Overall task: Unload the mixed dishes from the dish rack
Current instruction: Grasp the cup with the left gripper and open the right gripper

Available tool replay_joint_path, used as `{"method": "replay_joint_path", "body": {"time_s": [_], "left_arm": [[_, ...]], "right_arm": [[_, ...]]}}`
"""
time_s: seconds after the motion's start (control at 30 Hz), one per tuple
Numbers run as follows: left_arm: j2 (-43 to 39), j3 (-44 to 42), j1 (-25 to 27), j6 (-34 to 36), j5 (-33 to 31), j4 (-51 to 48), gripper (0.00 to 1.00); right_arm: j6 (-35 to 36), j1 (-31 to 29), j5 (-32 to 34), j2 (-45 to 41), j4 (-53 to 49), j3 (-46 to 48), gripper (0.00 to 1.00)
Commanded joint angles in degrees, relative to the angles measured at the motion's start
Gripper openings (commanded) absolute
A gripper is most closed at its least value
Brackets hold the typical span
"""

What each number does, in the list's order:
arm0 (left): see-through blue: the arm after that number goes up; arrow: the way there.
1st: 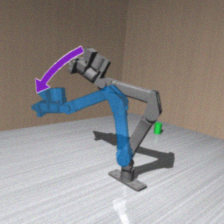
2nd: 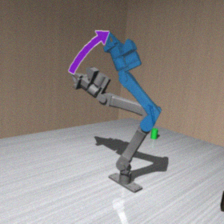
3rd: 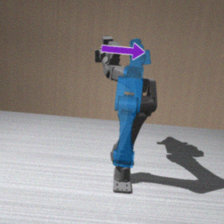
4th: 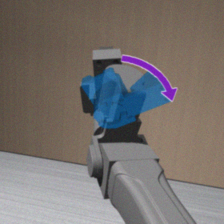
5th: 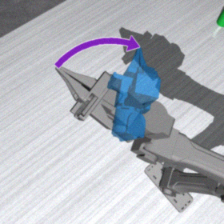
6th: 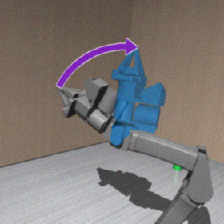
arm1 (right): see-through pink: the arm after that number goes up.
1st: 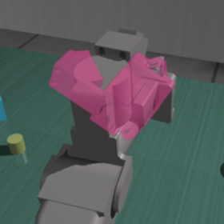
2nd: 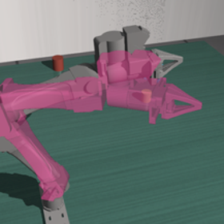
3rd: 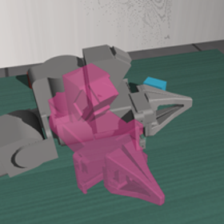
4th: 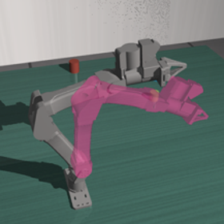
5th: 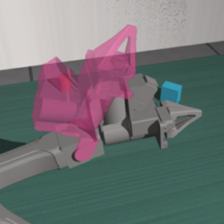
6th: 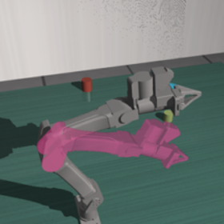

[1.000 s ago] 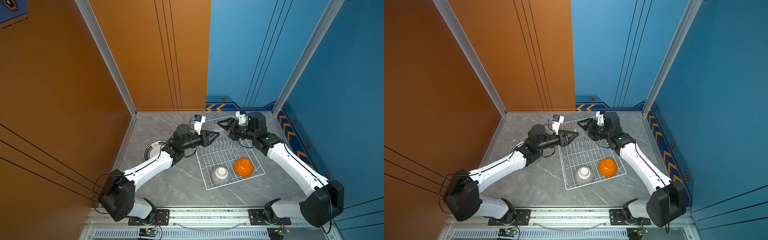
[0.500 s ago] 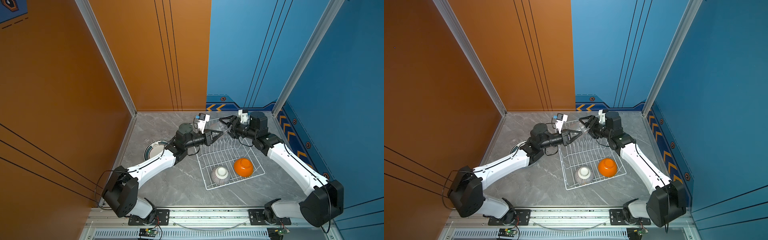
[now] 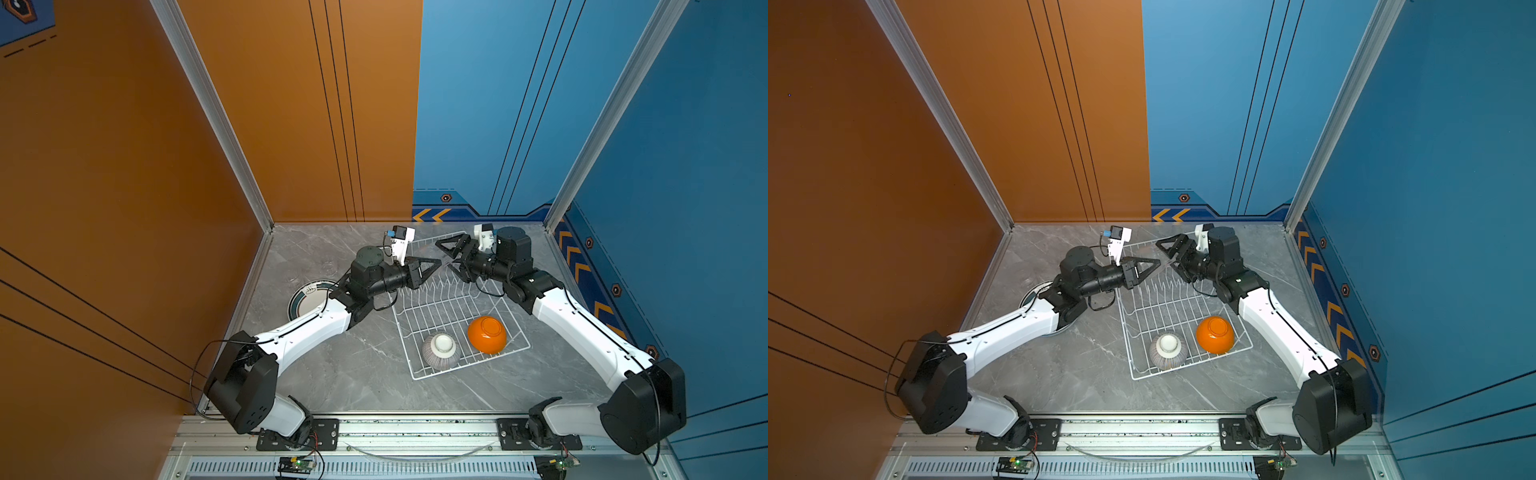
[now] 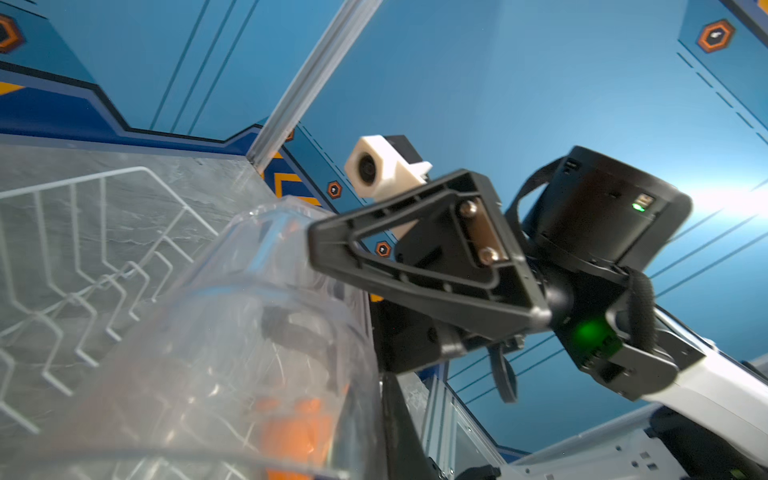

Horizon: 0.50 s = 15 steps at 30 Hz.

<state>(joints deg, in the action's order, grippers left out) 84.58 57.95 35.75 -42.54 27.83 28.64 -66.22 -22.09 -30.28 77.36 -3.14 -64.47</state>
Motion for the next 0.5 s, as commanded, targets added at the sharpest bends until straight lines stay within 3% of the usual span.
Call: {"method": "replay_joint_path", "body": {"time_s": [0.0, 0.3, 0.47], "left_arm": [[-1.03, -0.40, -0.94, 1.06, -5.37, -3.22, 0.00], [-3.94, 0.67, -1.24, 7.01, -9.63, -12.65, 0.00], [-7.20, 4.53, -2.97, 11.18, -17.46, -25.28, 0.00]], "right_arm": [[1.05, -0.08, -1.36, -1.46, 0.95, 0.93, 0.90], [1.38, 0.59, -0.52, -1.83, 0.90, 1.92, 1.00], [5.62, 1.32, 2.29, -4.05, -4.56, 2.43, 1.00]]}}
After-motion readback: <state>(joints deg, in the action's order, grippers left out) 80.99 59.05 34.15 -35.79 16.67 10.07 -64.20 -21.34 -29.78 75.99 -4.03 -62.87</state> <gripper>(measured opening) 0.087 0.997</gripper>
